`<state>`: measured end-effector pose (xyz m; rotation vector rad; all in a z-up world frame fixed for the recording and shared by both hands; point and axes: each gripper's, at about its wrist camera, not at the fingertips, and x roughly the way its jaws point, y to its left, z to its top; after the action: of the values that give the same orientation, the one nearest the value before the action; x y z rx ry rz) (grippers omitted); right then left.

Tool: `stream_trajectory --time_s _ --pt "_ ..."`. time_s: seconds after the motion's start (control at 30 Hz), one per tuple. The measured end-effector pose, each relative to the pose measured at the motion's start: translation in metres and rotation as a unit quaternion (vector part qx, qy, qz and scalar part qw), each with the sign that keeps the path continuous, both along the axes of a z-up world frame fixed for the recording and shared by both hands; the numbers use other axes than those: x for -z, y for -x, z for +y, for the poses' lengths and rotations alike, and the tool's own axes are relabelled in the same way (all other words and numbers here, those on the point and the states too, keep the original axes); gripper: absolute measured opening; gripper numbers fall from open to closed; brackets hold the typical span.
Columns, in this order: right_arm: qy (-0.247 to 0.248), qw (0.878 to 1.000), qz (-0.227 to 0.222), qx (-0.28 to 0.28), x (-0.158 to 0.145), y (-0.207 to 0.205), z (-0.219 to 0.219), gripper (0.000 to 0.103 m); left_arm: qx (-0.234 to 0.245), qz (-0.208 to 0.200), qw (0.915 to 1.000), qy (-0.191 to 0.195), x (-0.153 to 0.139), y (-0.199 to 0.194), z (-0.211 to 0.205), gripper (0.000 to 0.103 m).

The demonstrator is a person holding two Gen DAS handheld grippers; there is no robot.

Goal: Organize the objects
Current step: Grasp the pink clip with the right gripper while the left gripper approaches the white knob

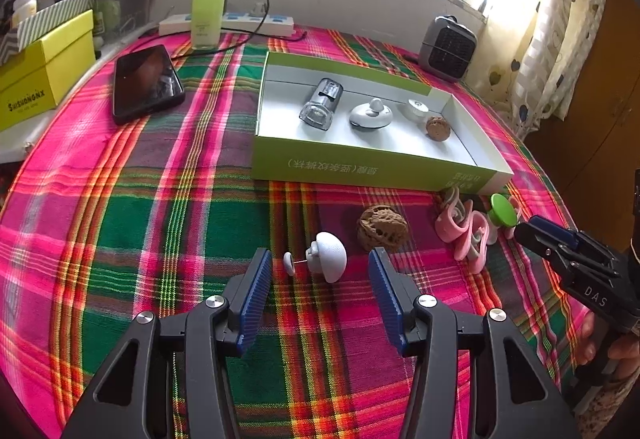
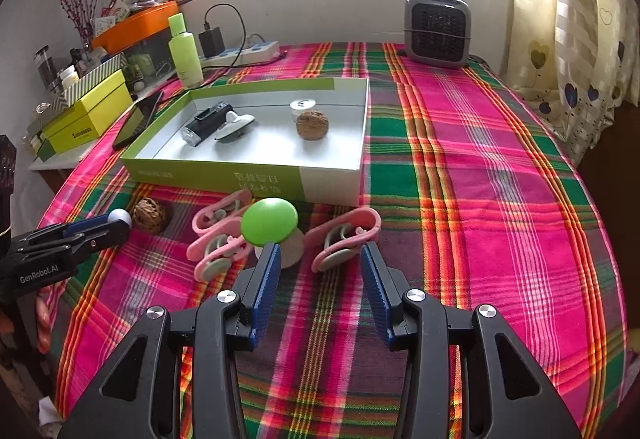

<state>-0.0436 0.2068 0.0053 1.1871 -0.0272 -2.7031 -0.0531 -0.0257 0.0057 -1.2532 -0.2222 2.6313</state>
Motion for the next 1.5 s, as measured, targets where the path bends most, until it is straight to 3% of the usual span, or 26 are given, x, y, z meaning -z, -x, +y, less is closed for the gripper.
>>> stream_trajectory --time_s 0.4,0.73,1.1,1.23,1.5 --pt "-0.008 0.999 -0.01 0.03 0.003 0.005 0.013 0.043 0.002 0.008 0.9999 0.007 0.0 0.002 -0.001 0.049" --pt "-0.059 0.995 -0.015 0.077 0.004 0.009 0.03 0.043 0.002 0.007 1.0 0.002 0.0 0.002 -0.001 0.049" --pt "-0.027 0.993 0.006 0.113 -0.006 0.007 0.04 0.043 0.003 0.006 1.0 -0.002 0.0 0.002 -0.002 0.049" --pt "0.027 0.993 -0.005 0.117 -0.005 0.014 0.043 0.043 0.004 0.007 1.0 0.001 0.0 0.002 -0.002 0.049" --pt "0.04 0.994 -0.016 0.104 -0.002 0.031 0.033 0.043 0.003 0.008 1.0 -0.002 0.001 0.002 -0.001 0.049"
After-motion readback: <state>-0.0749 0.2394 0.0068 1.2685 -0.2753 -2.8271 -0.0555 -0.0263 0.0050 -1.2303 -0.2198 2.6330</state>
